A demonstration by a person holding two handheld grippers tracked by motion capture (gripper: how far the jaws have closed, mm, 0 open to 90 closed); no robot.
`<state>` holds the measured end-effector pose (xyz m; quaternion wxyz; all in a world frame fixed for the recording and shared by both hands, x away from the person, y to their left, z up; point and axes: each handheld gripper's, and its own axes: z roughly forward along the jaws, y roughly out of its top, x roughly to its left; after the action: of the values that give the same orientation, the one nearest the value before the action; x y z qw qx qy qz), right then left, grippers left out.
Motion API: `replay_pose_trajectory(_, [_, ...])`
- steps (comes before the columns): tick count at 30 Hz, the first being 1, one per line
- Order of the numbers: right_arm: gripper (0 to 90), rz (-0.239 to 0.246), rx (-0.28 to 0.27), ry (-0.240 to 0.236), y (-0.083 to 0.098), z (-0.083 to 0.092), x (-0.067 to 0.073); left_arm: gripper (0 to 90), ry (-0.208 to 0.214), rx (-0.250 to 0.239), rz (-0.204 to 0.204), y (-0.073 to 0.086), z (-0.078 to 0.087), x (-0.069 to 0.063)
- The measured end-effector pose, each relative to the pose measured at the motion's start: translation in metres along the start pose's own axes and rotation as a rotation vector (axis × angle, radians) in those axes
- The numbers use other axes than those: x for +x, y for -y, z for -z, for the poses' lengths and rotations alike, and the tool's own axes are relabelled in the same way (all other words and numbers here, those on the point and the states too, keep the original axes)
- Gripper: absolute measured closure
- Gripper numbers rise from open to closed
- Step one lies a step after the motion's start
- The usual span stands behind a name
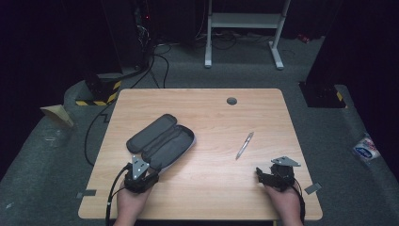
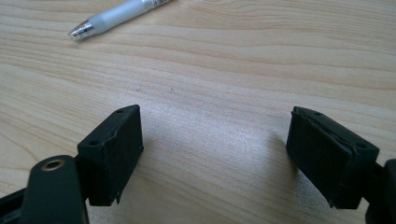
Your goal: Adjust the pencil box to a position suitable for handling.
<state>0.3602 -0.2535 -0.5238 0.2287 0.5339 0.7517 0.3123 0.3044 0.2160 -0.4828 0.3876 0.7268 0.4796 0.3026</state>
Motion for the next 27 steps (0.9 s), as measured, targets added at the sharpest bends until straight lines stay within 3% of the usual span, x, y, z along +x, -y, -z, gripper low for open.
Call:
replay_pose_trajectory(5, [18.1,0.000,0.000,0.000,0.000,0.000,0.000,51.3,-0.022,-0.003,0.023,-0.002,0.004,0.011])
replay_pose_trajectory(9, [18.2,0.000,0.000,0.000,0.000,0.000,0.000,50.2,-0.035,0.054,0.108,0.004,-0.001,0.031])
replay_pose_trajectory(12, [18.1,0.001,0.000,0.000,0.000,0.000,0.000,49.3,-0.032,0.076,0.123,0.007,-0.004,0.035])
replay_pose_trajectory(13, [18.1,0.001,0.000,0.000,0.000,0.000,0.000,49.3,-0.008,0.090,0.146,0.008,-0.007,0.037])
replay_pose_trajectory(18, [18.2,0.002,0.000,0.001,0.000,0.000,0.000,49.0,0.017,0.100,0.178,0.010,-0.009,0.037])
replay_pose_trajectory(27, [18.2,0.001,0.000,0.001,0.000,0.000,0.000,42.6,0.001,0.110,0.178,0.011,-0.019,0.030])
